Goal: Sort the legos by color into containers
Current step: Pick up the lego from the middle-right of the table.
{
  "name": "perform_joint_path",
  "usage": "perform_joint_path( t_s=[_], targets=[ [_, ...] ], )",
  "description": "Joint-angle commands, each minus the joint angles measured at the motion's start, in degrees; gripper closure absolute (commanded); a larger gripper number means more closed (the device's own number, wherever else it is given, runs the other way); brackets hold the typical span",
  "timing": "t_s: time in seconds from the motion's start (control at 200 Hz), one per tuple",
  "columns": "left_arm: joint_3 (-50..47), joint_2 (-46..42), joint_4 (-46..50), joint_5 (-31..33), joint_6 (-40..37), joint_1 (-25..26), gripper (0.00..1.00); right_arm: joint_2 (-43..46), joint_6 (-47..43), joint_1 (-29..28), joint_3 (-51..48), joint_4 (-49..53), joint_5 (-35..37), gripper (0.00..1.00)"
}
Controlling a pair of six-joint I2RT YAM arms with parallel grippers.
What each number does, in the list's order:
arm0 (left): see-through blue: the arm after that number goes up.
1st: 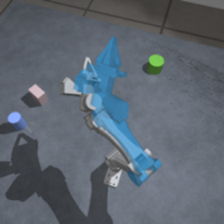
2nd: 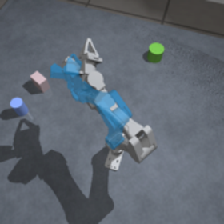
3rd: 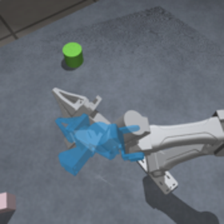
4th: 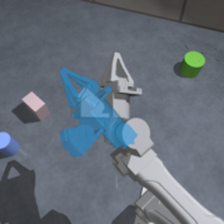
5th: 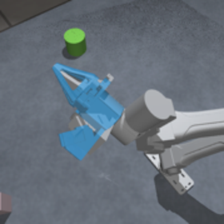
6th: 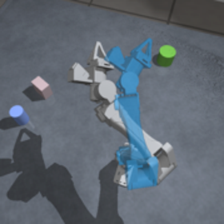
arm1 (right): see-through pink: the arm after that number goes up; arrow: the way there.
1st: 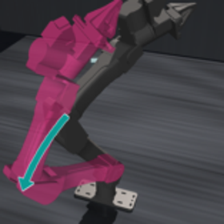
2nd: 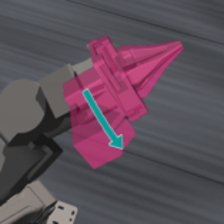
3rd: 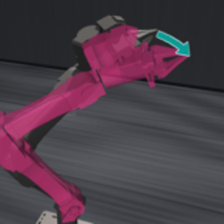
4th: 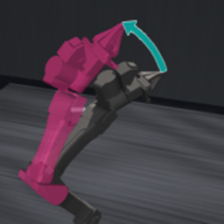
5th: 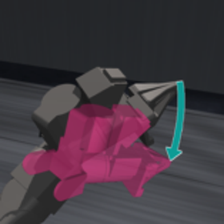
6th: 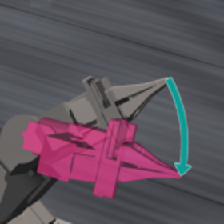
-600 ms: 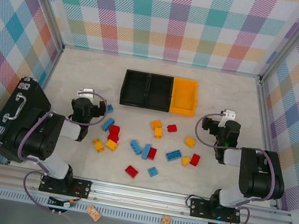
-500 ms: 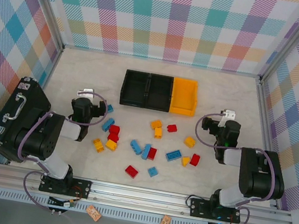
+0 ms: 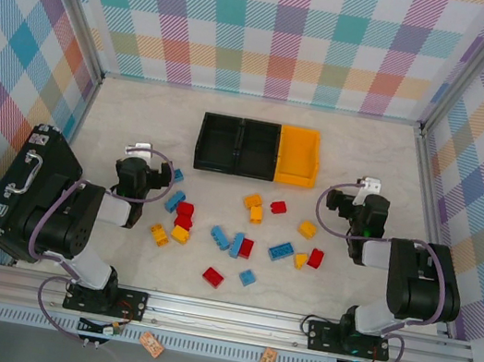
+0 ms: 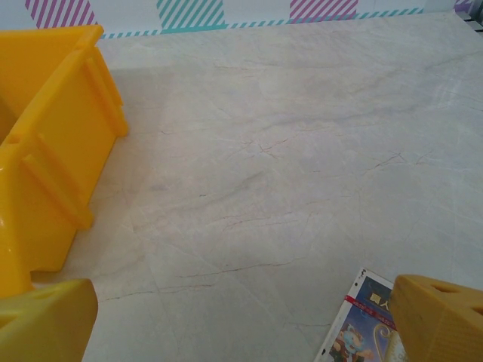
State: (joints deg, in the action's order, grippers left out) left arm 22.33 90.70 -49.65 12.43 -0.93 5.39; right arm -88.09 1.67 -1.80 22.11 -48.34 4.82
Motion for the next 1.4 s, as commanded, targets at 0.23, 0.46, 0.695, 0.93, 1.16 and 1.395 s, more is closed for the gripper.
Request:
perform_joint_path(
  t_s=[0.23,0.46,0.695,0.93,1.16,1.395],
  targets=[
    [0.9,-0.2,-0.4,-1.3,-0.3,-0.2,0.01,0.0,-0.3,0.4,1.1,-0.1,-1.2,0.01],
    [0.9,-0.2,-0.4,-1.2,-0.3,-0.2,0.0,0.0,-0.4,0.4,1.1,-0.2,-1.2,0.01],
    [1.0,-0.2,-0.3,-1.3,-0.3,-0.2,0.01,0.0,-0.3,0.5,1.1,-0.1,-1.2,0.01],
    [2.5,-2.4,4.2,-1.3,-0.1,-0.2,0.01,2.6,-0.8,0.4,1.4,2.4,-2.2,0.01],
    [8.3,-10.5,19.7,-1.9,-0.5,-0.2,0.0,12.7,-0.4,0.5,6.0,18.5,-3.1,0.01],
    [15.3,-21.8,37.8,-4.3,19.9,-0.9,0.0,24.2,18.4,0.4,13.6,40.3,-2.0,0.01]
  ],
)
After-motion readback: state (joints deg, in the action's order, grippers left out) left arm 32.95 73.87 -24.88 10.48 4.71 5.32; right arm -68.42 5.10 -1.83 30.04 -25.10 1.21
